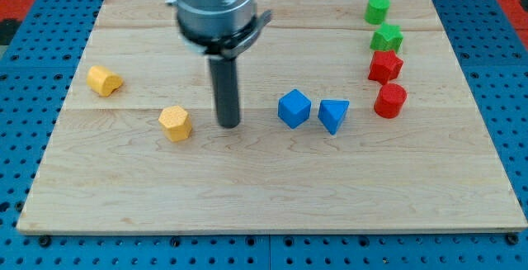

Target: Move the yellow hexagon closer to the yellow heart

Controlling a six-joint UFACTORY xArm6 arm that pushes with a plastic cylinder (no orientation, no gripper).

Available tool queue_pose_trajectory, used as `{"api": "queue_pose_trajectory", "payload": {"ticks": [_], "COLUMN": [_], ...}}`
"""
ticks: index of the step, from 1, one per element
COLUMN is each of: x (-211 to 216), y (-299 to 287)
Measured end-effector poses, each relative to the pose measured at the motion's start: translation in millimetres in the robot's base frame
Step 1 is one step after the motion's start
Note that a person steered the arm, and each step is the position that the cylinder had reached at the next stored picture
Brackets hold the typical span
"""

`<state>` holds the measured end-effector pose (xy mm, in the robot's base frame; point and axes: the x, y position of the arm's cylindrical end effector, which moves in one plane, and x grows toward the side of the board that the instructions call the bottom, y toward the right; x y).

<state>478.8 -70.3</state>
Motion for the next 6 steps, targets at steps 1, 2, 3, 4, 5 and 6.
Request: {"api": "queue_pose_trajectory", "payload": {"ticks": [1,2,3,4,5,6], "x": [-8,-8,-7,-5,-5,19], "y": [-26,-26,-26,-36,-56,-25]}}
